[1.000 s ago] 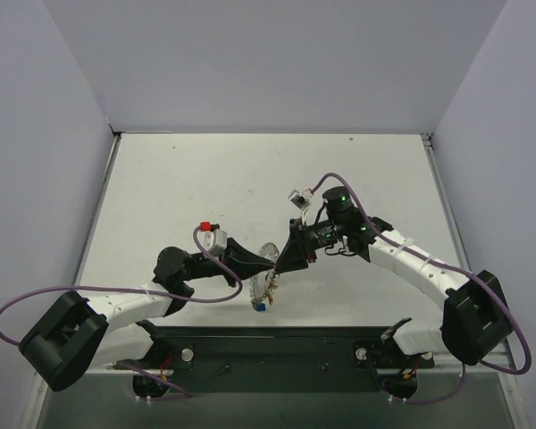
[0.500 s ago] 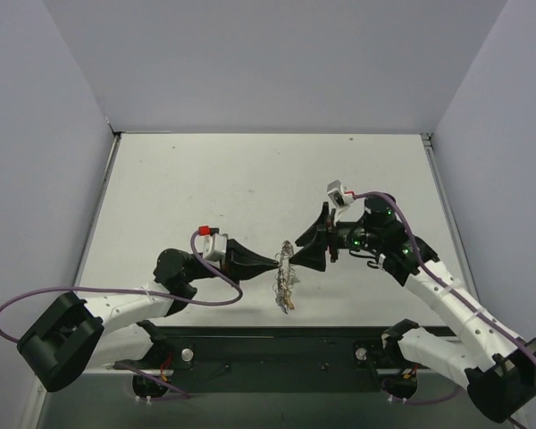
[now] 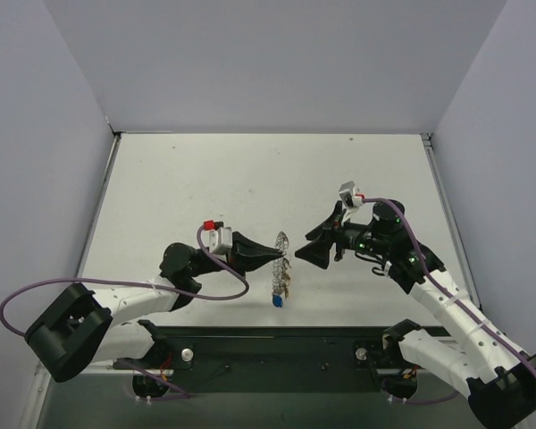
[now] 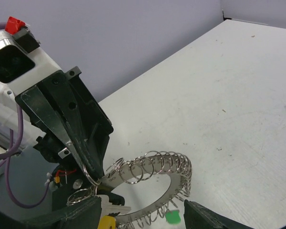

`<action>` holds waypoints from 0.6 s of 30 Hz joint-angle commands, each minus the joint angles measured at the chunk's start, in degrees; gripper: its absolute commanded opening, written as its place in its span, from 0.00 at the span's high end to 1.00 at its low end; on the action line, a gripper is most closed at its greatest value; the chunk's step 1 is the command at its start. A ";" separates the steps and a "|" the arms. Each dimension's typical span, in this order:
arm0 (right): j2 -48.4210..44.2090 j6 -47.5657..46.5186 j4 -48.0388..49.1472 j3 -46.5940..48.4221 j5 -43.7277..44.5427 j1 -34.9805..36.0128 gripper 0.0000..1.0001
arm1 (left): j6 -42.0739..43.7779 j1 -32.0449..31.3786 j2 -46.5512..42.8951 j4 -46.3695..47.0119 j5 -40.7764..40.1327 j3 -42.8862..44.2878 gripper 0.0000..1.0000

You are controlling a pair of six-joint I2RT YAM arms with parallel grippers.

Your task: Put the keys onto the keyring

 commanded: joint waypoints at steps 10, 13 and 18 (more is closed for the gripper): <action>-4.13 1.39 3.46 -2.12 9.01 -1.78 0.28 | 16.87 1.47 12.54 -1.96 -19.87 17.03 1.00; -5.01 1.74 3.02 -2.65 10.26 -2.22 0.25 | 17.31 2.96 18.77 -0.20 -22.33 21.86 1.00; -4.93 2.27 2.76 -3.52 10.70 -2.75 0.23 | 18.19 4.64 28.96 0.76 -26.98 29.77 1.00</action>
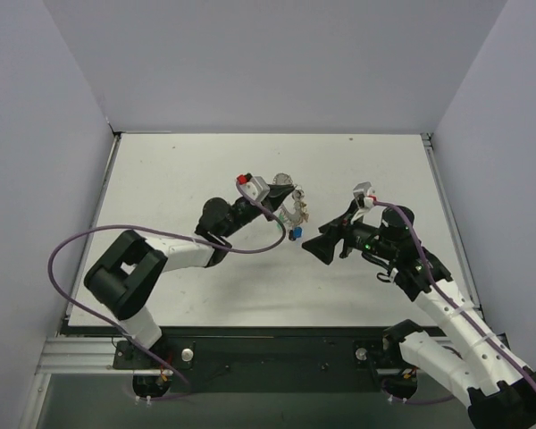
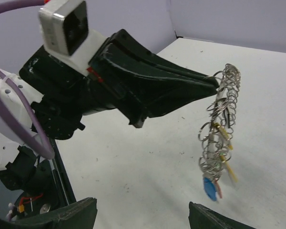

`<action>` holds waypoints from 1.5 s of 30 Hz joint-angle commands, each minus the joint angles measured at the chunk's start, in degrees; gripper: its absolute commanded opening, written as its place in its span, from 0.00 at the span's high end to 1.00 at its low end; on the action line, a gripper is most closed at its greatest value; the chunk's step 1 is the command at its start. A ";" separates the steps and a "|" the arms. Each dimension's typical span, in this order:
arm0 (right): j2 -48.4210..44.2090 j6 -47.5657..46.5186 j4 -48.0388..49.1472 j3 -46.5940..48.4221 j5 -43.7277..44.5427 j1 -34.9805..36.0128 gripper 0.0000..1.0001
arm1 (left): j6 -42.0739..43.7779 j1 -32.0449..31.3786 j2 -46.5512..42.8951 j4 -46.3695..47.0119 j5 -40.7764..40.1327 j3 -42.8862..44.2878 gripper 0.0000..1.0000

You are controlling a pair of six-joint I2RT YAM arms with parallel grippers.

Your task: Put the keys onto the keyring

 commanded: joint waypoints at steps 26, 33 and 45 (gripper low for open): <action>-0.05 -0.54 -0.71 -1.96 0.88 -1.99 0.15 | 3.07 -13.22 -2.04 13.39 -28.47 -23.88 0.50; 1.53 0.25 0.34 -1.34 1.06 -2.17 0.14 | -4.64 -15.69 -16.20 -28.13 -41.49 -14.78 0.23; 4.96 2.63 0.44 0.50 9.57 -2.69 0.03 | -10.81 -13.23 -15.86 -68.79 -41.23 4.85 0.11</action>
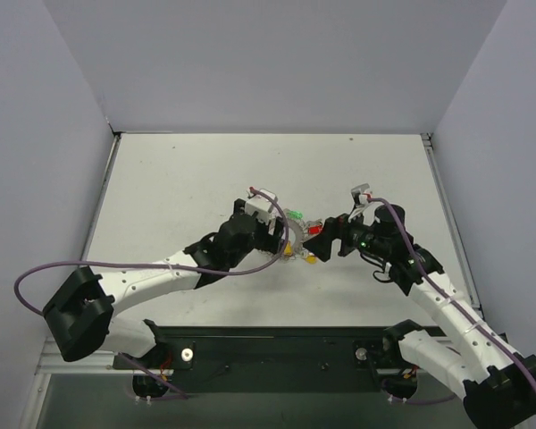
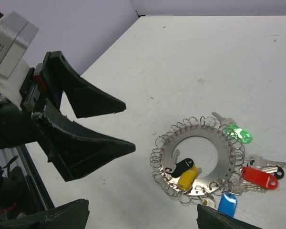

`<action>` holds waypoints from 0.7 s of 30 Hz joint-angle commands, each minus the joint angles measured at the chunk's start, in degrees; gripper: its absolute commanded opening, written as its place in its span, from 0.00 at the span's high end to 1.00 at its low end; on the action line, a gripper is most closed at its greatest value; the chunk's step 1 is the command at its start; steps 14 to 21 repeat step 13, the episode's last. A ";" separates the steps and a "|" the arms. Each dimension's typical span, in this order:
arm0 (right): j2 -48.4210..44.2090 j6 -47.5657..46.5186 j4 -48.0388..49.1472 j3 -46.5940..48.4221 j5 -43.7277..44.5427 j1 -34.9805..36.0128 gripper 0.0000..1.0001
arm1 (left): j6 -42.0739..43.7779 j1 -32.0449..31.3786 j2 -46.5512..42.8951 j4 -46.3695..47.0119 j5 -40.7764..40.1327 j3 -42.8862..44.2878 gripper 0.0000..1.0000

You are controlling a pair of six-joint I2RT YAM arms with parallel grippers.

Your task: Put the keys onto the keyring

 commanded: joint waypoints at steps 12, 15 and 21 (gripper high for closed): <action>4.89 9.22 1.21 2.95 23.28 -9.07 0.00 | -3.18 -0.03 2.47 -17.17 -8.05 2.72 0.11; 4.72 10.10 0.86 2.60 26.08 -9.94 0.00 | -2.91 -0.12 1.68 -16.82 -9.09 2.02 0.11; 4.72 10.10 0.86 2.60 26.08 -9.94 0.00 | -2.91 -0.12 1.68 -16.82 -9.09 2.02 0.11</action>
